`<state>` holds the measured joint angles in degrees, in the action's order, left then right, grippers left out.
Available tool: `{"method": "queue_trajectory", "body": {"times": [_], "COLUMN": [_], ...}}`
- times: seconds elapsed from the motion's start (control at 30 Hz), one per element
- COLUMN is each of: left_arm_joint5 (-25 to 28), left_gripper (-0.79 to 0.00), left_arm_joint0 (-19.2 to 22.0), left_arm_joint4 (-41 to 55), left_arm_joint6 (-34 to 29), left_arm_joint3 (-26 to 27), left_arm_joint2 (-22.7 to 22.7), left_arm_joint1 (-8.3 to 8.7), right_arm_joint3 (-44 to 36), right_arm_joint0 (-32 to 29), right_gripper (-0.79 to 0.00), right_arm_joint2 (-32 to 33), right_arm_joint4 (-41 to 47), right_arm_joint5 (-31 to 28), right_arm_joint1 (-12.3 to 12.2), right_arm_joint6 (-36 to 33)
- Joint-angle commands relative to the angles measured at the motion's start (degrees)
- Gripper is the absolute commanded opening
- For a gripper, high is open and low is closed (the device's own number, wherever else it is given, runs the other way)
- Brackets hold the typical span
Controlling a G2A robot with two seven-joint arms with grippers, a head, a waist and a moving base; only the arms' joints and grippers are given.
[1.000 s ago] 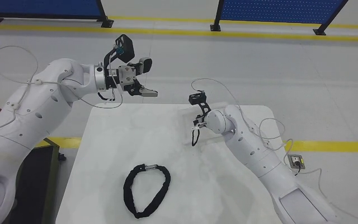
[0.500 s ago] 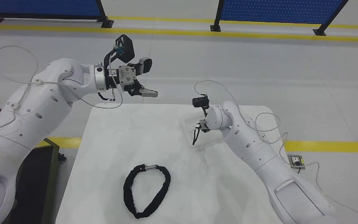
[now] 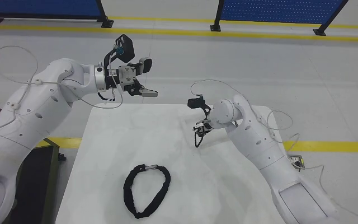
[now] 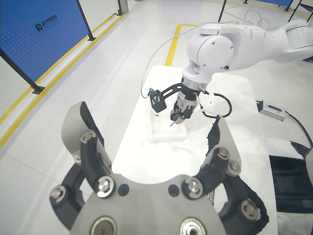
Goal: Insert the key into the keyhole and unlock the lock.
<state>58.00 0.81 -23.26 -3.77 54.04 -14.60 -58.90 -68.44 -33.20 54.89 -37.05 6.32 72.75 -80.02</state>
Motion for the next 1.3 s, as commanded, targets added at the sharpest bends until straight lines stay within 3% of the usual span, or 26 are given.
{"method": "queue_trajectory", "body": {"times": [0.0,0.3,0.6,0.87,1.27], "left_arm_joint5": [0.00,0.00,0.00,0.00,0.00], "left_gripper": [0.000,0.000,0.000,0.000,0.000], "left_arm_joint0": [0.00,0.00,0.00,0.00,0.00], "left_arm_joint4": [0.00,0.00,0.00,0.00,0.00], "left_arm_joint6": [0.00,0.00,0.00,0.00,0.00], "left_arm_joint3": [0.00,0.00,0.00,0.00,0.00], "left_arm_joint2": [0.00,0.00,0.00,0.00,0.00], "left_arm_joint1": [0.00,0.00,0.00,0.00,0.00], "right_arm_joint3": [-3.45,-20.55,-29.63,-28.60,-28.03], "right_arm_joint0": [-1.50,-11.95,-20.65,-24.86,-24.76], "right_gripper": [-0.785,-0.785,-0.785,-0.785,-0.785], "right_arm_joint2": [1.96,13.62,22.44,29.32,29.82], "right_arm_joint4": [1.19,12.83,30.36,46.38,46.76], "right_arm_joint5": [-1.06,-7.73,-15.34,-18.46,-18.42], "right_arm_joint1": [-0.70,-4.05,-7.62,-10.02,-10.16], "right_arm_joint6": [-1.88,-7.98,-7.98,-7.98,-7.98]}}
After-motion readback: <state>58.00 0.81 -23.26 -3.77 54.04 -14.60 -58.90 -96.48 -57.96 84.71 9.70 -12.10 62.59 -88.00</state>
